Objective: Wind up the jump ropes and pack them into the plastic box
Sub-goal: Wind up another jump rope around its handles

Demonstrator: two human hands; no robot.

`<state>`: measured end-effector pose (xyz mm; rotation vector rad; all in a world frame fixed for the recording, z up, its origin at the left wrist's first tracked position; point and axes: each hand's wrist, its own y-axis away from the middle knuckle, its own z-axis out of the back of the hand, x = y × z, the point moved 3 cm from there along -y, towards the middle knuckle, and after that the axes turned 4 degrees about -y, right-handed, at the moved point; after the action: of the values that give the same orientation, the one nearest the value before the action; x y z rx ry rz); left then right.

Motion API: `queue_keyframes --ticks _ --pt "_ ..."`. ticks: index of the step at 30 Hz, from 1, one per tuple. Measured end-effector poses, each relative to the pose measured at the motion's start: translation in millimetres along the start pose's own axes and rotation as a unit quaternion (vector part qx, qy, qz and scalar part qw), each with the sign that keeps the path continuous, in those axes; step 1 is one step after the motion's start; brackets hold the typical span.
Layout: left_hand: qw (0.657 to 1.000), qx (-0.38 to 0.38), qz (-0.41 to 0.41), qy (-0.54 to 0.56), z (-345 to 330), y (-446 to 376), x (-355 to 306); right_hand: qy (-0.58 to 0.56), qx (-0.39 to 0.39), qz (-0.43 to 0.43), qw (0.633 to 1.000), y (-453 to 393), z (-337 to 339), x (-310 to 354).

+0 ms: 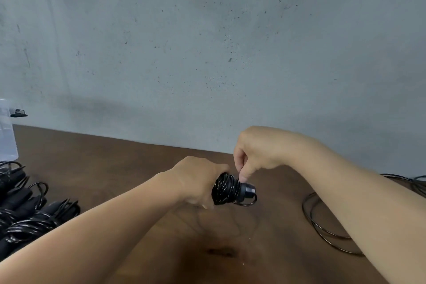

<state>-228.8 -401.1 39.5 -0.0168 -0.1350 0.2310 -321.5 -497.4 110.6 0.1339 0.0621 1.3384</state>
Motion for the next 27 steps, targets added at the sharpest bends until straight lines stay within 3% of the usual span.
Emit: queue_keyframes --ticks 3,8,13,15,19,21,27 --pt "0.992 0.068 -0.005 0.104 -1.6 6.2 -3.6 -0.116 0.038 0.003 0.993 -2.4 -2.2 -8.9" --pt "0.964 0.036 -0.007 0.262 -5.4 9.6 0.3 -0.282 0.052 0.001 0.958 -4.4 -9.4 -25.8" --pt "0.895 -0.009 -0.014 0.446 4.6 10.7 8.9 -0.560 -0.011 -0.003 0.829 -16.8 -44.3 -46.0" --pt "0.855 -0.032 -0.001 0.518 6.2 10.1 12.3 -0.619 -0.032 0.005 0.785 -20.2 -58.5 -44.2" --pt "0.750 -0.057 0.055 0.656 2.8 8.8 15.7 -0.677 -0.065 -0.006 0.733 -23.6 -76.9 -33.0" --pt "0.722 -0.070 0.066 0.685 -1.2 6.2 18.1 -0.671 -0.108 -0.029 0.733 -23.2 -81.1 -29.0" --pt "0.715 -0.072 0.082 0.690 -12.5 4.7 19.2 -0.612 -0.136 -0.066 0.776 -11.4 -87.5 -22.2"
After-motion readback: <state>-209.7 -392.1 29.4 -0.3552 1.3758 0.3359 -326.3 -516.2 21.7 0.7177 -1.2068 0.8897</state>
